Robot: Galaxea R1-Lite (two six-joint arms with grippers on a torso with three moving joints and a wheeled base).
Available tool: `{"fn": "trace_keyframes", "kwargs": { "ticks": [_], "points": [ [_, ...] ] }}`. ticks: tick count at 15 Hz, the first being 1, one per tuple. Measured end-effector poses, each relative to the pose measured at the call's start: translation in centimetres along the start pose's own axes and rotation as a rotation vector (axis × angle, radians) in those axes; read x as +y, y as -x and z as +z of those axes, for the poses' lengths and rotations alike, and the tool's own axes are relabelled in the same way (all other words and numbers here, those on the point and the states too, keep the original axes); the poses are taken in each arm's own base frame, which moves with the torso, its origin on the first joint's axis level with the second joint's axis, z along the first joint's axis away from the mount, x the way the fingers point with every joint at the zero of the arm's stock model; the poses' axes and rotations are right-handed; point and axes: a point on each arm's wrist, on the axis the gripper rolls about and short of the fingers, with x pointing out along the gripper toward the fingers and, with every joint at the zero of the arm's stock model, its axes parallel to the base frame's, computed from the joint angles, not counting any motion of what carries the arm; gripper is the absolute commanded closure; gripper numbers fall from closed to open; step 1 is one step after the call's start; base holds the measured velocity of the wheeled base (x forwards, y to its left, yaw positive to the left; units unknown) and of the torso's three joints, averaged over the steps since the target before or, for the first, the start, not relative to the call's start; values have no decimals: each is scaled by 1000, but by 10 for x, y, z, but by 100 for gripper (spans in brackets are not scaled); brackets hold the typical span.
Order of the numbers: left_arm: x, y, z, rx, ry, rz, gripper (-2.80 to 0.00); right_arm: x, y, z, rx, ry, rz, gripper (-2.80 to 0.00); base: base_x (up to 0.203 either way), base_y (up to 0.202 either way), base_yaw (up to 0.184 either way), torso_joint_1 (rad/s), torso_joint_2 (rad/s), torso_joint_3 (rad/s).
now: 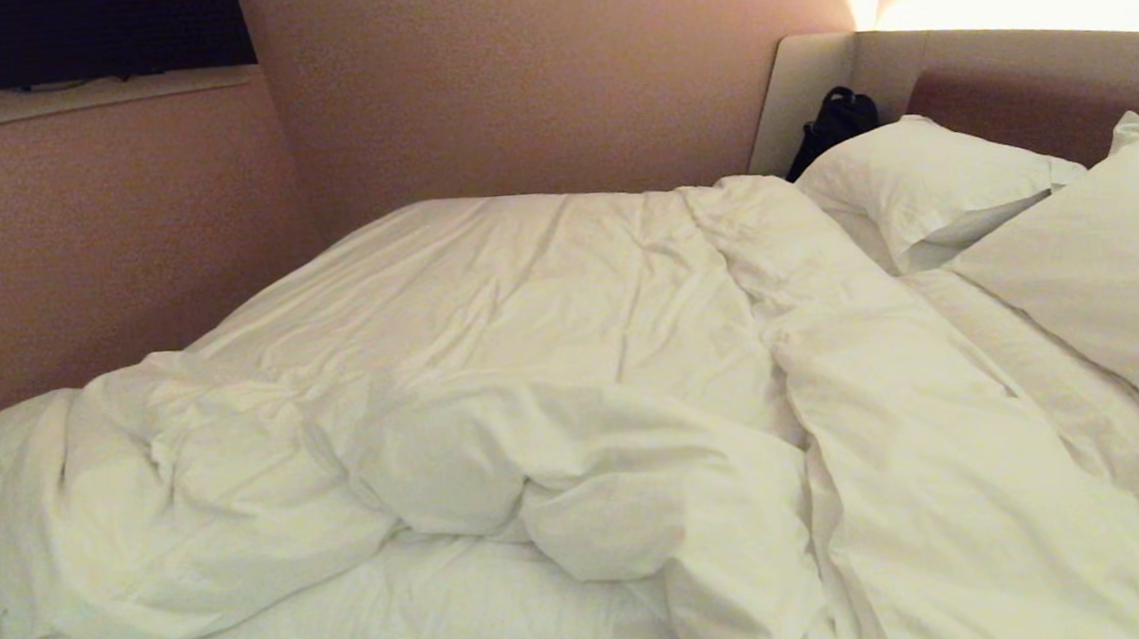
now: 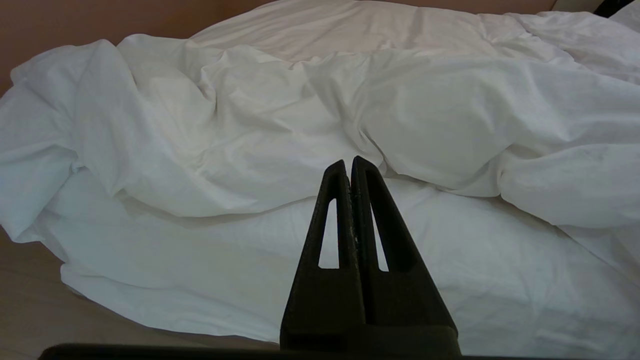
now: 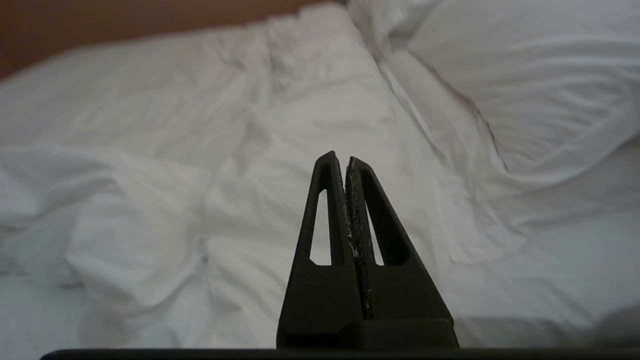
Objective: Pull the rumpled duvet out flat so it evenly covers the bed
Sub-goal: Flatten the corners of the folded blanket
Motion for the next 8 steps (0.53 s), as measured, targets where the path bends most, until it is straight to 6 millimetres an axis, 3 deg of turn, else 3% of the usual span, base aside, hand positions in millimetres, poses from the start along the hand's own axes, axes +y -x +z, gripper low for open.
{"fn": "trace_keyframes", "kwargs": {
  "ticks": [3, 8],
  "points": [
    [0, 0, 0, 0, 0, 0, 0, -2, 5, -17, -37, -7, 33, 0, 0, 0, 0, 0, 0, 0],
    [0, 0, 0, 0, 0, 0, 0, -1, -13, -62, 39, 59, 68, 0, 0, 0, 0, 0, 0, 0]
  ]
}}
